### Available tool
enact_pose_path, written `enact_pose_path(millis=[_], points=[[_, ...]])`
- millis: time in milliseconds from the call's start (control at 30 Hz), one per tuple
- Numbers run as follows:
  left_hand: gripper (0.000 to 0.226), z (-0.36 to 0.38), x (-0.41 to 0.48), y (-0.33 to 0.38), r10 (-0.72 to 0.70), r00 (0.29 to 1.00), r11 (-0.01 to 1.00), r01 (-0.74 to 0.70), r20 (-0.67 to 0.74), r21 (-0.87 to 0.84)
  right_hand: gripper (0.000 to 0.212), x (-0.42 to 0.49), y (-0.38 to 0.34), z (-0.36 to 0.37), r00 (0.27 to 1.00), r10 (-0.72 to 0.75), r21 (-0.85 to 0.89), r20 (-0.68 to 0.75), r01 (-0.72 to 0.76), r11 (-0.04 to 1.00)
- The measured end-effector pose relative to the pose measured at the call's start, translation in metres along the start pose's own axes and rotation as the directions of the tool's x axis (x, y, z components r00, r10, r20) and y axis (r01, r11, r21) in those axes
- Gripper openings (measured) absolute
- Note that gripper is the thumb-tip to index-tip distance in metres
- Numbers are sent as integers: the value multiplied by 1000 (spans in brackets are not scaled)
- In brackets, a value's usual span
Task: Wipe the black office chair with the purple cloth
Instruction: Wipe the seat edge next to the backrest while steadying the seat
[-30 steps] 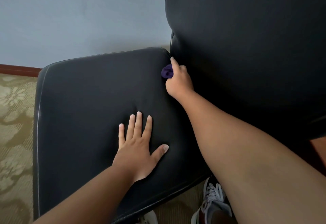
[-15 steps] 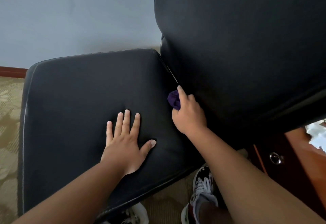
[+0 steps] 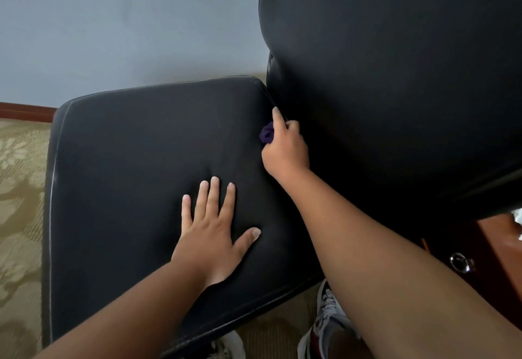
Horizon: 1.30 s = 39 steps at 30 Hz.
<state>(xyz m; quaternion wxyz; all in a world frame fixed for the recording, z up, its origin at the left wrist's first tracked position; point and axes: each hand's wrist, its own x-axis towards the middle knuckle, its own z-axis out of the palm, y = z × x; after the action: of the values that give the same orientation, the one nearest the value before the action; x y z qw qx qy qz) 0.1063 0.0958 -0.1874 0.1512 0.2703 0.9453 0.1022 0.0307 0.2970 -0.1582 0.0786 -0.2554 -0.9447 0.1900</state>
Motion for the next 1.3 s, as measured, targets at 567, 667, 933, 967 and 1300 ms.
enact_pose_path(millis=[567,667,933,967,1300], points=[[98,-9,2,9,-92,990,994,85,111,61,67,-64,43,-34,993,-45,-79,107,53,995],[96,-9,2,10,-88,991,994,81,98,68,67,-101,57,-42,994,-14,-102,106,25,994],[97,-7,-3,0,-27,999,999,27,22,21,74,-139,57,-35,997,75,-46,23,-74,996],[98,-6,-3,-2,-17,1000,1000,17,13,12,73,-136,55,-33,997,74,-11,2,-74,997],[104,2,1,-10,17,998,1000,-18,-55,-11,63,-25,9,-6,999,46,47,-14,-45,998]])
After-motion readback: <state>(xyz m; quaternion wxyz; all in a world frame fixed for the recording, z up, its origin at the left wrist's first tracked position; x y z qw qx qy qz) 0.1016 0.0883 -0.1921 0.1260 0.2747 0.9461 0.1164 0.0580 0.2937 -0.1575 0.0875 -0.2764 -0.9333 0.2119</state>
